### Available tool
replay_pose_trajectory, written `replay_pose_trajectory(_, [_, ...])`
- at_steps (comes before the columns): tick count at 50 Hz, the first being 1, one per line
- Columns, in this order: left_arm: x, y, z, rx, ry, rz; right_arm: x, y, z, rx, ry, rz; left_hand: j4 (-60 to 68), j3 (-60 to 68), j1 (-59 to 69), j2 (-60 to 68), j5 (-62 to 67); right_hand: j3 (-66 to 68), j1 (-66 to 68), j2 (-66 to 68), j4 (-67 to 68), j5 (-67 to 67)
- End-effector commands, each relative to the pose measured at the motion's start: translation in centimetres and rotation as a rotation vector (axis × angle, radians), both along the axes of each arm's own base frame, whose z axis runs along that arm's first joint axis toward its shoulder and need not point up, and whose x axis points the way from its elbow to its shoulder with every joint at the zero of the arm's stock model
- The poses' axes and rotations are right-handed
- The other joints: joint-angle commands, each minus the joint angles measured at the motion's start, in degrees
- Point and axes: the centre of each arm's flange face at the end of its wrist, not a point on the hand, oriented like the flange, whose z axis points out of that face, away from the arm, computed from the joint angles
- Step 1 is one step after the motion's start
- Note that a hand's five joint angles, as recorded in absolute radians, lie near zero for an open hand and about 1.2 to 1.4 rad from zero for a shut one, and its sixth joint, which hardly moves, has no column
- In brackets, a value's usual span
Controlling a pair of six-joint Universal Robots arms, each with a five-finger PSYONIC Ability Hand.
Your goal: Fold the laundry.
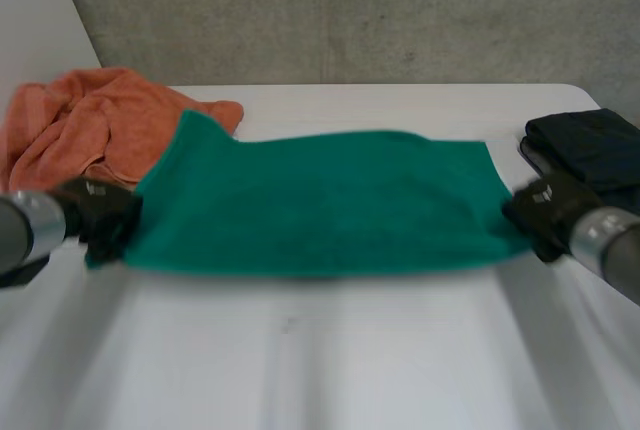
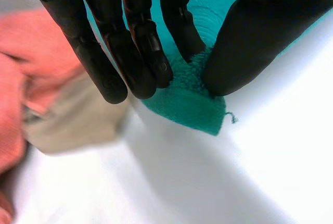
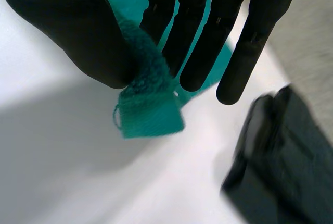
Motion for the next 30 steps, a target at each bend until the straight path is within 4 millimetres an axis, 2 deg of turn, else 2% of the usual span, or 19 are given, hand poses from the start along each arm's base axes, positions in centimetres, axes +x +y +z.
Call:
replay_pose_trajectory(1, [0.7, 4.5, -1.7, 0.135, -0.184, -0.185, -3.0, 2.8, 0.3, 0.109, 0.271, 0.110, 11.67, 11.78, 13.24, 11.45, 13.88, 12.18, 14.61, 12.56, 11.67, 13.39])
replay_pose_trajectory(5, [0.1, 4.0, -1.6, 0.104, -0.162, -0.181, -3.0, 1.2, 0.5, 0.073, 0.227, 0.061, 11.67, 11.78, 13.24, 11.45, 13.88, 12.18, 14.61, 12.56, 11.67, 13.39])
replay_pose_trajectory(9, [-0.8, 2.1, -0.7, 0.035, -0.099, -0.129, -2.6, -0.7, -0.1, 0.062, 0.171, 0.031, 11.67, 11.78, 13.24, 11.45, 13.88, 12.18, 14.61, 12.56, 11.67, 13.39])
replay_pose_trajectory(15, [-2.9, -1.9, 0.3, -0.090, 0.018, -0.061, -1.2, -4.2, -0.6, 0.020, 0.050, -0.020, 11.67, 11.78, 13.24, 11.45, 13.88, 12.18, 14.61, 12.56, 11.67, 13.39])
replay_pose_trajectory(22, [-5.9, -6.0, 0.1, -0.189, 0.092, -0.023, 0.1, -8.5, -1.2, -0.090, -0.056, -0.102, 11.67, 11.78, 13.24, 11.45, 13.88, 12.18, 14.61, 12.56, 11.67, 13.39])
replay_pose_trajectory(30, [-7.9, -9.8, -0.4, -0.292, 0.068, 0.066, 2.1, -11.6, -2.1, -0.200, -0.094, -0.128, 11.67, 11.78, 13.24, 11.45, 13.88, 12.18, 14.61, 12.56, 11.67, 13.39])
